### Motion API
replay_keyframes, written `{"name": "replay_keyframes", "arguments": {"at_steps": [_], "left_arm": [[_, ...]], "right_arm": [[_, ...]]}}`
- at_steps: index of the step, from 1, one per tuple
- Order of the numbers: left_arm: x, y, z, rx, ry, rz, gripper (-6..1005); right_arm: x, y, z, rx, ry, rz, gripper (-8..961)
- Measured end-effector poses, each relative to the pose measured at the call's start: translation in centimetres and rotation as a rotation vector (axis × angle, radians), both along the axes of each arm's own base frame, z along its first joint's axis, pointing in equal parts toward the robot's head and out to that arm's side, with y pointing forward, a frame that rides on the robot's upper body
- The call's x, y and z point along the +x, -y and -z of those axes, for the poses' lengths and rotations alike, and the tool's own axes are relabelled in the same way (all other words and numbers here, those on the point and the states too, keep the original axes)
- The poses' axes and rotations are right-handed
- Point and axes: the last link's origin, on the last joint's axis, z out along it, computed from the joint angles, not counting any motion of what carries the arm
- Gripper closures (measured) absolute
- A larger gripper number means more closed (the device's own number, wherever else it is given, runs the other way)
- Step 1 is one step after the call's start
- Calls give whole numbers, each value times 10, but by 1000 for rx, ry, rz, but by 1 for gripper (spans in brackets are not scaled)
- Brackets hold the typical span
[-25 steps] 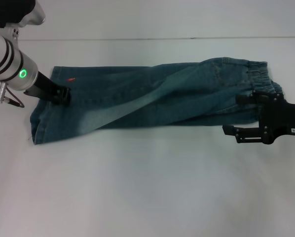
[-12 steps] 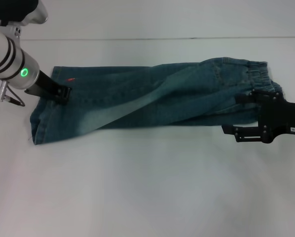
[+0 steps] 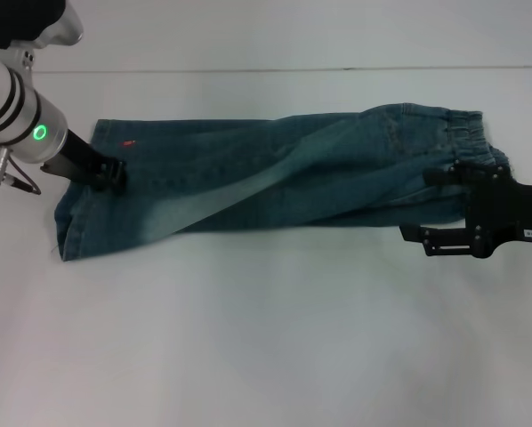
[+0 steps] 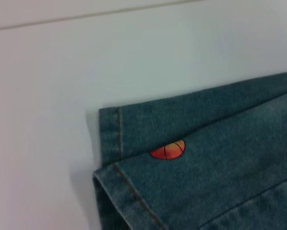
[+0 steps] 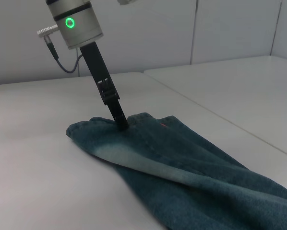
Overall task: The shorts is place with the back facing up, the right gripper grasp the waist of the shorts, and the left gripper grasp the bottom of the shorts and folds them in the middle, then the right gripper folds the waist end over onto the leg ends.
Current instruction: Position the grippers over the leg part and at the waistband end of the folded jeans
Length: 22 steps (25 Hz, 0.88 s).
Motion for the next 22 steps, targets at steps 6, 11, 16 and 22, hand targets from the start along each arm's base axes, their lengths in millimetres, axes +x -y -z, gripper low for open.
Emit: {"name": "replay_keyframes", "arguments": {"at_steps": [6, 11, 16, 22], "left_arm": [[3, 0, -2, -2, -18, 15, 736], [0, 1, -2, -2, -30, 20, 448], [-5, 2, -1, 6, -35, 19, 252], [-8, 3, 1, 12, -35, 23, 222]], "right_arm": [[-1, 0, 1, -9, -3, -2, 37], [-2, 1, 1, -12, -7, -1, 38], [-2, 1, 1, -14, -10, -2, 38], [-5, 2, 2, -25, -15, -17, 38]]}}
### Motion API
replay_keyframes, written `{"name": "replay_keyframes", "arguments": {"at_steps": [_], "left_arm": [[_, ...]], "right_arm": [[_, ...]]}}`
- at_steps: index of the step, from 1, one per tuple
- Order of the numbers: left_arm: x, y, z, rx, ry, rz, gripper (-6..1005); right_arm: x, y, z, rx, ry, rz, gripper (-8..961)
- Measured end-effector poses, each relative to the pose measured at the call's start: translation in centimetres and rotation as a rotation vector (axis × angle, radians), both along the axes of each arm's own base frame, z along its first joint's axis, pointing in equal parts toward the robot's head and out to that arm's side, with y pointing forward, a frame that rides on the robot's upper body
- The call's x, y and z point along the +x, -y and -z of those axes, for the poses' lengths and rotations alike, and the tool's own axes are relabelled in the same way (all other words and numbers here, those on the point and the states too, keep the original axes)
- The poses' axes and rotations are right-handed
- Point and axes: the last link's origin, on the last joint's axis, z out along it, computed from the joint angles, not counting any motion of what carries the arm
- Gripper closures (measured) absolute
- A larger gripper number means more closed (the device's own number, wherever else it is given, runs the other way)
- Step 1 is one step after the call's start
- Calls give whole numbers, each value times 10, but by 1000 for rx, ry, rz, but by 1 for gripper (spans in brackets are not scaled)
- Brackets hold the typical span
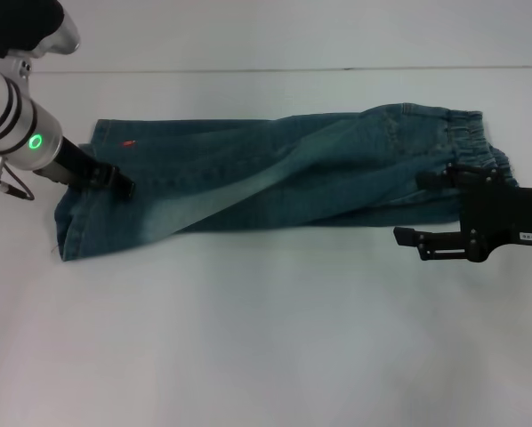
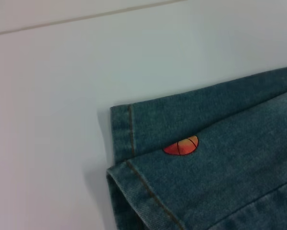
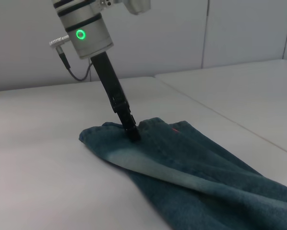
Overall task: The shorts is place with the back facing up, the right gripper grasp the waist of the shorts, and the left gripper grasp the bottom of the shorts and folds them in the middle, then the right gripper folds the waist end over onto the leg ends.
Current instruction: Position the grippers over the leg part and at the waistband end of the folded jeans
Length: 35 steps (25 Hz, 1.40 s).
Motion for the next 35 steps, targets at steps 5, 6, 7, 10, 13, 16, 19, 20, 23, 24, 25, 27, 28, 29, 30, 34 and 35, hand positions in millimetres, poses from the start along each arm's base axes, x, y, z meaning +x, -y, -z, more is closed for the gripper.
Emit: {"name": "replay_keyframes", "arguments": {"at_steps": [5, 6, 7, 10, 13, 16, 19, 20, 23, 24, 25, 27, 28, 29, 30, 34, 35], "left_arm": [[2, 2, 6, -30, -19, 13, 249], [2, 2, 8, -35, -22, 13, 255], [3, 2, 10, -49, -28, 12, 260], [3, 1, 11, -54, -32, 11, 368], [3, 0, 10, -49, -33, 15, 476], [4, -2, 9, -37, -32, 24, 622], [4, -4, 9, -24, -33, 36, 764], [5, -5, 10, -21, -32, 41, 808], [9, -8, 12, -7, -29, 67, 941], [12, -10, 12, -2, -28, 81, 945], [17, -13, 13, 3, -28, 96, 949], [26, -19, 13, 12, -29, 127, 953], [31, -22, 14, 16, -29, 140, 953], [36, -25, 14, 19, -29, 155, 953], [40, -28, 15, 24, -29, 168, 953], [50, -34, 15, 36, -30, 197, 954], [53, -37, 14, 44, -31, 208, 954]], "right_arm": [[0, 0, 1, -3, -3, 0, 38], [0, 1, 1, -4, -4, 1, 38], [0, 1, 2, -5, -5, 1, 38], [0, 1, 2, -6, -6, 1, 37], [0, 1, 3, -7, -7, 3, 37], [0, 0, 4, -10, -10, 4, 37], [-1, 0, 4, -10, -10, 3, 37], [-1, 0, 4, -10, -10, 3, 37], [-1, -1, 5, -9, -11, 3, 37], [-1, -1, 5, -9, -13, 4, 37], [-1, -1, 5, -8, -15, 4, 37], [-2, -1, 5, -7, -20, 2, 37], [-2, -1, 5, -7, -22, 1, 37], [-3, -1, 5, -7, -23, -1, 37], [-3, -1, 5, -7, -23, -2, 37], [-4, -2, 5, -8, -24, -6, 36], [-4, -2, 5, -8, -24, -6, 36]]}}
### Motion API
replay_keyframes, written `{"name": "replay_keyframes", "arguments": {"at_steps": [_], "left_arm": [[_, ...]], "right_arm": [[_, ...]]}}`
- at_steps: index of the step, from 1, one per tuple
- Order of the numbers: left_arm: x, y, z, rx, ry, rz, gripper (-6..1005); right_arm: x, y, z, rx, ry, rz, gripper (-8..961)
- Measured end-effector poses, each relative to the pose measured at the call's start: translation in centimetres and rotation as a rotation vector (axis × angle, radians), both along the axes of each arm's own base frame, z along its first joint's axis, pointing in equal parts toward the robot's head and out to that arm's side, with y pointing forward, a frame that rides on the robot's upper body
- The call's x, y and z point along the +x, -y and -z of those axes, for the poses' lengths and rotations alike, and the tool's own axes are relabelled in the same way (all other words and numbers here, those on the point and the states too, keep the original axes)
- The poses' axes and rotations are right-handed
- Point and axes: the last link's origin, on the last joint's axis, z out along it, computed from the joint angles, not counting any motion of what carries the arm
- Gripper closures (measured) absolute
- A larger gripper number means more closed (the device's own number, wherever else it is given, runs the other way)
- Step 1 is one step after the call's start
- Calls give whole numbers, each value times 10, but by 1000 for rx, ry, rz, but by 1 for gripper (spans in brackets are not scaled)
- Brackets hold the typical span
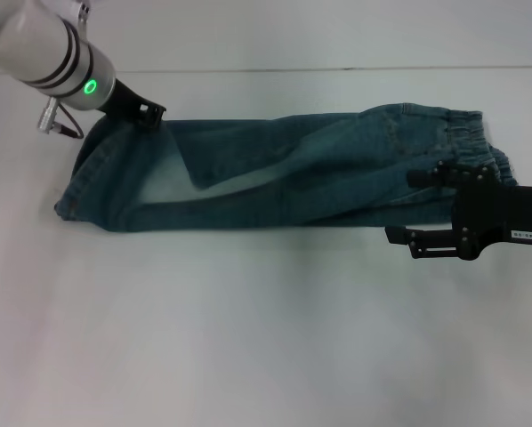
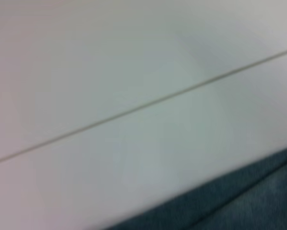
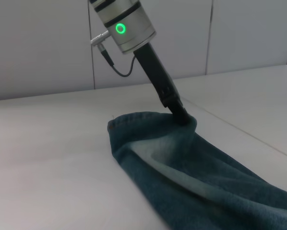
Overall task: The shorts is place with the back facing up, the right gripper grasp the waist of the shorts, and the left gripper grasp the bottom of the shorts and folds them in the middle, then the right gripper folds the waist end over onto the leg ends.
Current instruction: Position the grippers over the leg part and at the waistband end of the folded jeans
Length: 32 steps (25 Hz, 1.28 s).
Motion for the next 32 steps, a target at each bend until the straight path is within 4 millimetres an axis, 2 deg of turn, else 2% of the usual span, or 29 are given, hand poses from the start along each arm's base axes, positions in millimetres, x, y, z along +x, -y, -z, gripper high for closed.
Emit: {"name": "replay_keyframes", "arguments": {"at_steps": [9, 21, 32], "left_arm": [[-4, -10, -16, 60, -3, 9, 954], [-9, -13, -19, 95, 15, 3, 925], [-14, -15, -23, 129, 26, 9, 732]], "right_arm": [[-1, -1, 0, -1, -1, -4, 36], [-2, -1, 0, 2, 3, -14, 36], [-1, -1, -1, 8, 2, -12, 35]]}}
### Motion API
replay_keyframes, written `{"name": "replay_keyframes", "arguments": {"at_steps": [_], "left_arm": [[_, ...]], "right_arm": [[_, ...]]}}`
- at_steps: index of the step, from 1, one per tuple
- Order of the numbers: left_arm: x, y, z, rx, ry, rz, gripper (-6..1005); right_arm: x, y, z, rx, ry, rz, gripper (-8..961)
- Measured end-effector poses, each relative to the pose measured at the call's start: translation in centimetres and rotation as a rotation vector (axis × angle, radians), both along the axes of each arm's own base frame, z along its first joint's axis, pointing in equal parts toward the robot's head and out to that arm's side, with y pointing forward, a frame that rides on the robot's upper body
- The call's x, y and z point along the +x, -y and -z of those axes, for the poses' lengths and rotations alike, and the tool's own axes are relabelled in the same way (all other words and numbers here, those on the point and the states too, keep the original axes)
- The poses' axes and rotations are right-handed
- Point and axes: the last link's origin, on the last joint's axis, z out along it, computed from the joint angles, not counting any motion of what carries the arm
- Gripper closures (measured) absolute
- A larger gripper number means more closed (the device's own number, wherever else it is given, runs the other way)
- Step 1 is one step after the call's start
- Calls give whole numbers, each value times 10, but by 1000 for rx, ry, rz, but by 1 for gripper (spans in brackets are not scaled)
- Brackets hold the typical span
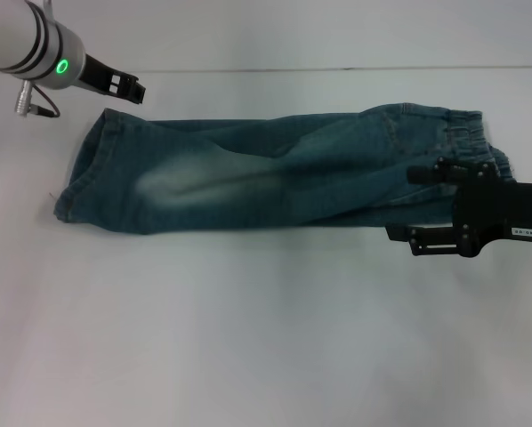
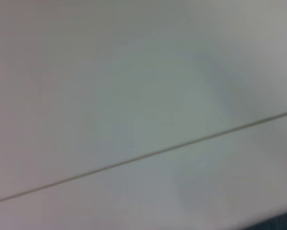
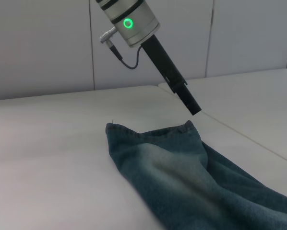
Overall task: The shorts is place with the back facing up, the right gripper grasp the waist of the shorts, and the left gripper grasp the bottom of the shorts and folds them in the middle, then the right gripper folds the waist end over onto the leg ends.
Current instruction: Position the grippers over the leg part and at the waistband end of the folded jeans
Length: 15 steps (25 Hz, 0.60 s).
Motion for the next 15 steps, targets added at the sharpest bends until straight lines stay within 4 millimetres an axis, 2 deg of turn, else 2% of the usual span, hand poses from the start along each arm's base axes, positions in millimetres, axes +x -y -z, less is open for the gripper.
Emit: {"name": "replay_keyframes", "arguments": {"at_steps": [5, 11, 15], "left_arm": [[1, 11, 3, -78, 32, 13, 500], [9, 51, 13, -257, 270, 186, 267], [2, 78, 16, -348, 408, 282, 107]], "right_arm": [[4, 1, -3, 18, -18, 26, 35], [23, 16, -22, 87, -110, 108, 35], [38, 30, -35, 148, -163, 167, 34]]}}
